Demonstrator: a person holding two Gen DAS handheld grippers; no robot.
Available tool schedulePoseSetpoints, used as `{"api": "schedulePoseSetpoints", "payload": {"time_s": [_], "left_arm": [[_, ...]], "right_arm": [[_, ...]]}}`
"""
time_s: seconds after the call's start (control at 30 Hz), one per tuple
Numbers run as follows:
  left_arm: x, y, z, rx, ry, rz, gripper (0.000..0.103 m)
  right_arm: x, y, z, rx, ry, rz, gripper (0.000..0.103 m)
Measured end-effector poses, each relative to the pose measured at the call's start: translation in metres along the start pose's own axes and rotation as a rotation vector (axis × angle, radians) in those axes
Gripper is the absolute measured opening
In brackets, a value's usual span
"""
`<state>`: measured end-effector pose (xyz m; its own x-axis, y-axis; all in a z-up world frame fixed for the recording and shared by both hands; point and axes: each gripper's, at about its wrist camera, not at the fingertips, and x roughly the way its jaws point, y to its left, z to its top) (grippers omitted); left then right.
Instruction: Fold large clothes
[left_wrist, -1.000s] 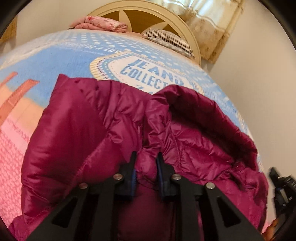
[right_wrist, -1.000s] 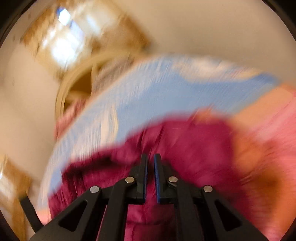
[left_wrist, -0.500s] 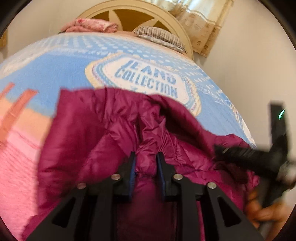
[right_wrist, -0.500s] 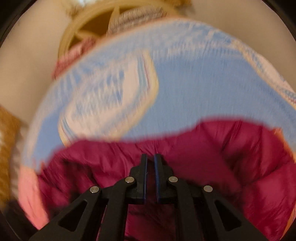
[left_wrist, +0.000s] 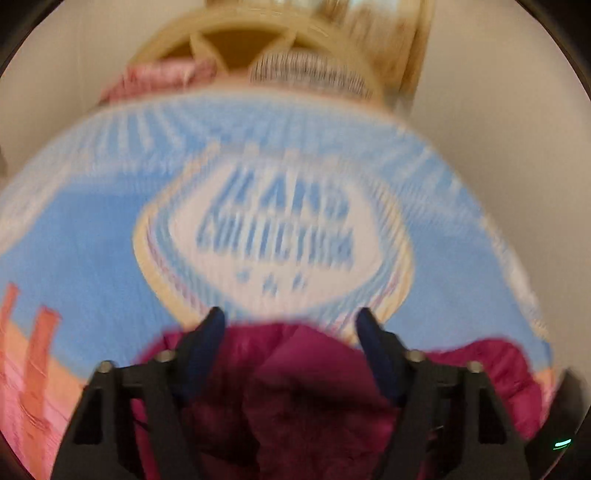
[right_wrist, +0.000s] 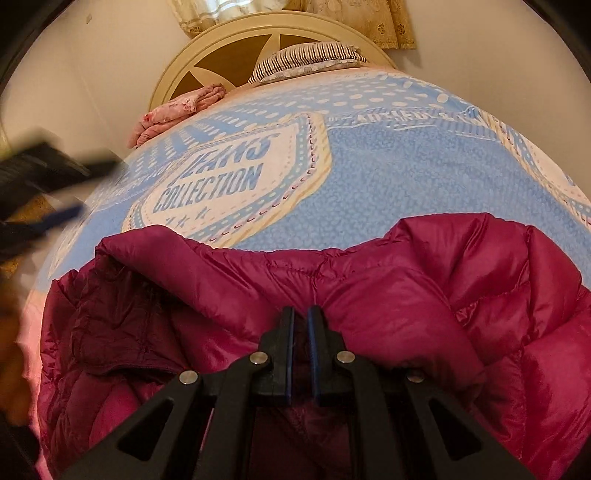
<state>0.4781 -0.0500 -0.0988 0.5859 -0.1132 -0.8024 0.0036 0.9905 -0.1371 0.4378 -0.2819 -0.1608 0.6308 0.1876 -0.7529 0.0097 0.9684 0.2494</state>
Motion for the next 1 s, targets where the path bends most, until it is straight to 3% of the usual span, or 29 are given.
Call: {"api": "schedulePoseSetpoints", "payload": {"time_s": [0.07,0.23,0.37,0.47,0.5,0.57,0.63,0.73,0.77,0.87,1.0], "left_arm": [[0.008,0.005,-0.023,0.014,0.04,0.035,0.058],[0.007,0.014,-0.065,0.036,-0.008,0.052,0.063],[0.005,0.006,-0.069,0.053,-0.059,0.098,0.063],[0.006,0.014,-0.067,0.03,-0.063,0.062,0.063],[0.006,0.016,-0.066,0.027,-0.064,0.057,0.063],[0.008,0.014,-0.065,0.034,-0.066,0.066,0.063],[0.009,0.014,-0.064,0.036,-0.067,0.068,0.063],[0.009,0.013,-0.065,0.039,-0.068,0.069,0.064],[0.009,0.013,-0.065,0.045,-0.067,0.074,0.064],[0.011,0.009,-0.065,0.065,-0.063,0.092,0.065],[0.014,0.007,-0.064,0.076,-0.061,0.099,0.067]], "right_arm": [[0.0,-0.005,0.0,0.02,-0.004,0.03,0.007],[-0.001,-0.02,-0.001,0.109,-0.006,0.135,0.007],[-0.002,-0.024,-0.001,0.142,-0.007,0.162,0.007],[-0.03,-0.023,0.003,0.162,-0.07,0.163,0.007],[-0.043,-0.017,0.006,0.12,-0.106,0.155,0.007],[-0.058,-0.002,0.012,0.023,-0.126,0.052,0.007],[-0.057,-0.001,0.017,-0.006,-0.104,-0.038,0.007],[-0.035,-0.021,0.013,0.028,-0.016,-0.092,0.007],[-0.025,-0.03,0.009,0.048,0.017,-0.079,0.007],[-0.015,-0.046,0.003,0.112,-0.007,-0.006,0.007],[-0.011,-0.037,0.002,0.069,-0.023,-0.064,0.007]]}}
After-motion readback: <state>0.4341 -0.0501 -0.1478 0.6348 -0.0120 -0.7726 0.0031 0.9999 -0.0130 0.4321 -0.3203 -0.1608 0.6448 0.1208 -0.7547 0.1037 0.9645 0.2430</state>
